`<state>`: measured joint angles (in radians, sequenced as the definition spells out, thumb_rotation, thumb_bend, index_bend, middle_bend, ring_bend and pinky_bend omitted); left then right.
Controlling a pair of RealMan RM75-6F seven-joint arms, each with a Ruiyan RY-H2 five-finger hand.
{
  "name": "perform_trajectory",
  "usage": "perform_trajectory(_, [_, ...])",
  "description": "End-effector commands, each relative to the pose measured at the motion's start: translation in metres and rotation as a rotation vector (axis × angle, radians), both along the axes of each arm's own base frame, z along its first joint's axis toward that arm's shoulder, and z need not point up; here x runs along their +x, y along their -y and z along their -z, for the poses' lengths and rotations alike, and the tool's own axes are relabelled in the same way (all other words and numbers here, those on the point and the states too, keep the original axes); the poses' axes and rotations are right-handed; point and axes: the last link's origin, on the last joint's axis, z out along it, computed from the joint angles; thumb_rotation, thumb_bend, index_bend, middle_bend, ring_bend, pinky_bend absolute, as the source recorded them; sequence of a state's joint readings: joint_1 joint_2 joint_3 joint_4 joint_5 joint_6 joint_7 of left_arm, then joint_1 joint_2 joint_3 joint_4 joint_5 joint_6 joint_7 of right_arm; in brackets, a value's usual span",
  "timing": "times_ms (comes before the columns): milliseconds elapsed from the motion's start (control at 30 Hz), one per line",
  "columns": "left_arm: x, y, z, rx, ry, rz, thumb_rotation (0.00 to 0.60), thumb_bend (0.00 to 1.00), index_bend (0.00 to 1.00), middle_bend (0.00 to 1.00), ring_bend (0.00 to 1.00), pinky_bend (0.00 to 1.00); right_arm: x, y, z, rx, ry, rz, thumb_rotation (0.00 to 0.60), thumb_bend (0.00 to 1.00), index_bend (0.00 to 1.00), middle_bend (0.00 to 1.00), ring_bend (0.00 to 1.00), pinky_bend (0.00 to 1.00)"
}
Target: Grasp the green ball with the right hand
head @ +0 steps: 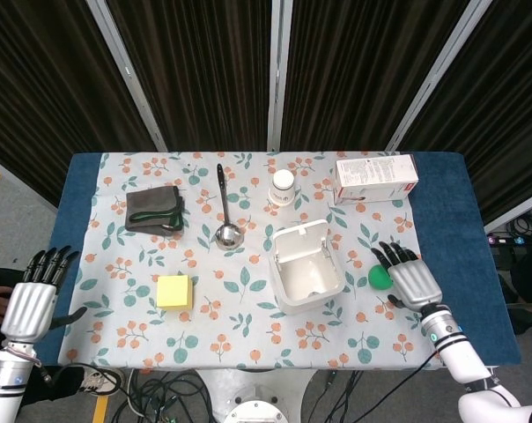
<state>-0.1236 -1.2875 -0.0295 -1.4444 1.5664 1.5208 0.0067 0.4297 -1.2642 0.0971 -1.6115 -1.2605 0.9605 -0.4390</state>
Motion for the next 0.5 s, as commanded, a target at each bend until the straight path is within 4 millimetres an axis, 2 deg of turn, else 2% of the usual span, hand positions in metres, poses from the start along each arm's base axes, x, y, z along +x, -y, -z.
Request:
perform_trajectory(33, [0.0,-0.001,0.0,0.001,0.001,0.0,0.6,0.0,0.09,0.04,0.0,0.07,-0.003,0.001,0.01,0.009,-0.004,0.016,0.6,0.16,0.0,0.06,0.0,0.26])
perform_trajectory(200, [-0.002,-0.001,0.0,-0.003,0.0,-0.005,0.6,0.0,0.09,0.04,0.0,0.07,-0.009,0.002,0.02,0.025,-0.007,0.049,0.6,0.18,0.0,0.09,0.02,0.33])
perform_trajectory(300, [-0.003,-0.001,0.0,-0.004,0.004,-0.009,0.6,0.0,0.09,0.04,0.0,0.07,-0.011,0.003,0.023,0.023,-0.014,0.055,0.6,0.19,0.01,0.13,0.08,0.39])
perform_trajectory(400, [-0.004,-0.001,0.001,-0.006,0.006,-0.012,0.6,0.0,0.09,0.04,0.0,0.07,-0.011,0.005,0.022,0.016,-0.017,0.054,0.6,0.23,0.15,0.25,0.26,0.55])
perform_trajectory(500, [-0.004,-0.001,0.001,-0.005,0.008,-0.011,0.6,0.0,0.09,0.04,0.0,0.07,-0.008,0.006,0.02,-0.01,-0.011,0.033,0.6,0.26,0.33,0.39,0.39,0.64])
